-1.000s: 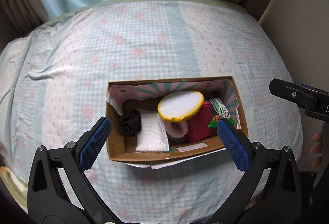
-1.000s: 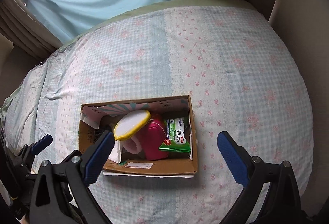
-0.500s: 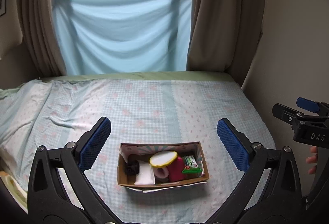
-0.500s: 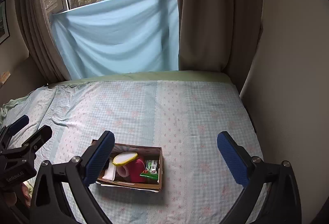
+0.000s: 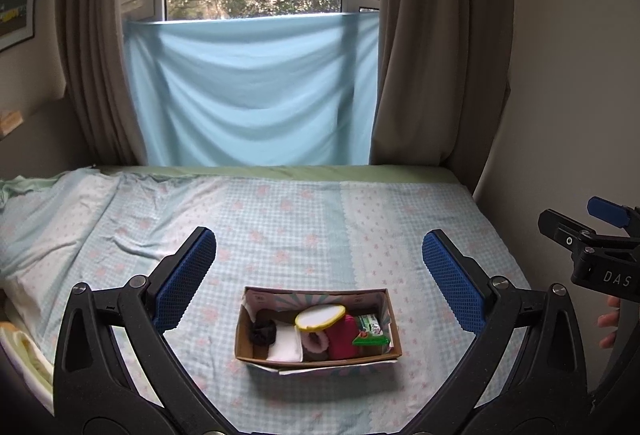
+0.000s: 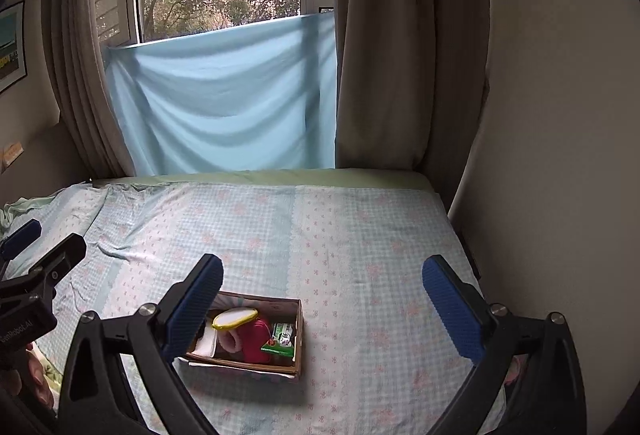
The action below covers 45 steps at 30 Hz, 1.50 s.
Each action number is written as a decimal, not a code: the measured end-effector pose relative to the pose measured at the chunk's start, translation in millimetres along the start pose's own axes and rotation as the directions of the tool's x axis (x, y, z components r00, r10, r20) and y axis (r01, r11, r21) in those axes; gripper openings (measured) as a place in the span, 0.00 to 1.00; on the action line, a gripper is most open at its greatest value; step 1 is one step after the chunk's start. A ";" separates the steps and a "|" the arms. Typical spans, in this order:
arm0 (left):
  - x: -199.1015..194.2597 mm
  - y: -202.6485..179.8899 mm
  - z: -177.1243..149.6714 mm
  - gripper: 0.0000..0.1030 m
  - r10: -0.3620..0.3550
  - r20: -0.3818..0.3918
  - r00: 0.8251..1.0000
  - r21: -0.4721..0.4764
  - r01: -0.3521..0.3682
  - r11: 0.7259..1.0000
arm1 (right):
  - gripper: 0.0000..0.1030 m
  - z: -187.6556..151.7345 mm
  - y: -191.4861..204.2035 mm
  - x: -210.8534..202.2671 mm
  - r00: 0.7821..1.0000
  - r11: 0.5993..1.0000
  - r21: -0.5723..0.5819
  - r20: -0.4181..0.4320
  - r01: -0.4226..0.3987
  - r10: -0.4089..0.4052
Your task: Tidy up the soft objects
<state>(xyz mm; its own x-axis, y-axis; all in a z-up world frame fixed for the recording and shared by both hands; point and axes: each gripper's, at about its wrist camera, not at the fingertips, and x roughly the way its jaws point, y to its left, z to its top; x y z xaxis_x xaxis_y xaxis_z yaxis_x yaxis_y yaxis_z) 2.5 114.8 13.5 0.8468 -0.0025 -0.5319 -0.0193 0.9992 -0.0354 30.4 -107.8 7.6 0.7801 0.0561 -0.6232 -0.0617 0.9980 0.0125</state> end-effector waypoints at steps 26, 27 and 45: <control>3.7 -10.8 2.5 1.00 0.027 0.025 0.999 0.034 -0.028 0.999 | 0.97 2.4 -8.6 -3.1 1.000 1.000 0.012 0.029 -0.001 0.001; 4.3 -10.9 3.1 1.00 0.026 0.025 0.999 0.034 -0.027 0.999 | 0.97 3.2 -8.5 -2.3 1.000 1.000 0.012 0.028 -0.001 0.001; 10.9 -9.3 6.9 1.00 0.022 0.025 0.999 0.035 -0.023 0.999 | 0.97 6.2 -8.7 0.3 1.000 1.000 0.012 0.025 -0.002 0.001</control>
<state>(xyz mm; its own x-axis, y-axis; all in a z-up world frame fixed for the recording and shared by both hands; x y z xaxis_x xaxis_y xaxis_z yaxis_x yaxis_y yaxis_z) 15.6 105.8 13.8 0.8592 0.0204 -0.5113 -0.0198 0.9998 0.0067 35.0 -116.3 12.2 0.7956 0.0580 -0.6031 -0.0554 0.9982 0.0230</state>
